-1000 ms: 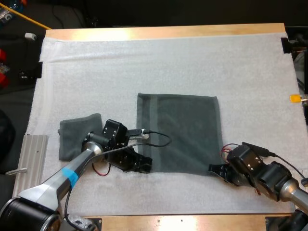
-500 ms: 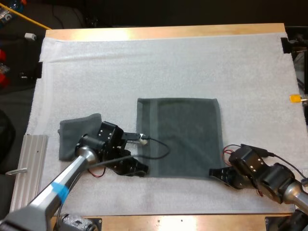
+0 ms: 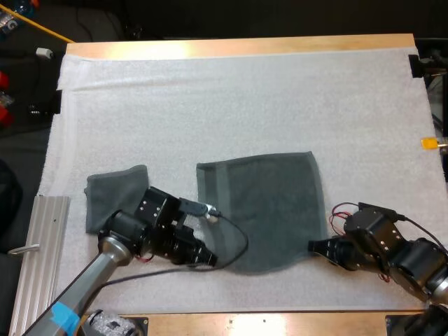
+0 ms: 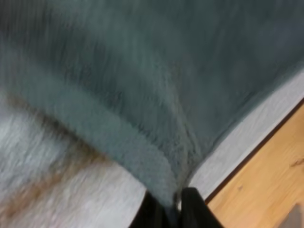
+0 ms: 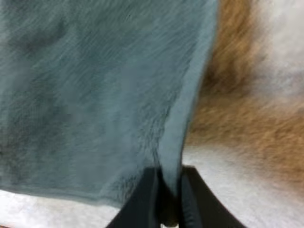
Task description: Pick towel from pile, fold and stack
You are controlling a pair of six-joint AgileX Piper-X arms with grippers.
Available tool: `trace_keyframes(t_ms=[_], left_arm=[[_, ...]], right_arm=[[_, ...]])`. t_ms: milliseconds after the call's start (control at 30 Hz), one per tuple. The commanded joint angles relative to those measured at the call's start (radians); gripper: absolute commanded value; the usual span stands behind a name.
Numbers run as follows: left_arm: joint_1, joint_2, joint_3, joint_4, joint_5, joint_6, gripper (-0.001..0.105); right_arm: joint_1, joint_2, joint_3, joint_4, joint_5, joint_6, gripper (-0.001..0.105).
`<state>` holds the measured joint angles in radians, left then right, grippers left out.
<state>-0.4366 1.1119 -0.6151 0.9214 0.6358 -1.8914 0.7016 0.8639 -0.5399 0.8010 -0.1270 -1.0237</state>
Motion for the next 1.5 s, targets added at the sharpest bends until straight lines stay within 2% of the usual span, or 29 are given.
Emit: trace_keyframes(t_ms=[0, 100, 300, 567, 767, 1033, 1200, 1467], left_arm=[[0.012, 0.009, 0.001, -0.033, 0.048, -0.024, 0.0], [0.055, 0.038, 0.001, -0.087, 0.094, -0.065, 0.0], [0.148, 0.119, 0.001, -0.199, 0.233, -0.109, 0.0], [0.24, 0.196, -0.001, -0.3, 0.29, -0.155, 0.0], [0.264, 0.254, -0.025, -0.365, 0.291, -0.181, 0.0], [0.311, 0.332, -0.034, -0.494, 0.288, -0.289, 0.0], [0.342, 0.334, -0.034, -0.531, 0.254, -0.289, 0.0], [0.343, 0.39, -0.034, -0.59, 0.23, -0.289, 0.0]], right_arm=[[0.003, 0.009, -0.007, -0.021, -0.016, 0.004, 0.0], [0.0, 0.046, -0.007, -0.064, -0.029, 0.006, 0.0], [0.0, 0.146, -0.007, -0.186, -0.044, 0.048, 0.0], [-0.027, 0.242, -0.007, -0.374, -0.062, 0.184, 0.0], [-0.173, 0.286, -0.007, -0.469, -0.144, 0.239, 0.0], [-0.339, 0.409, -0.007, -0.596, -0.26, 0.267, 0.0], [-0.373, 0.482, -0.007, -0.706, -0.32, 0.293, 0.0], [-0.373, 0.562, -0.007, -0.88, -0.315, 0.356, 0.0]])
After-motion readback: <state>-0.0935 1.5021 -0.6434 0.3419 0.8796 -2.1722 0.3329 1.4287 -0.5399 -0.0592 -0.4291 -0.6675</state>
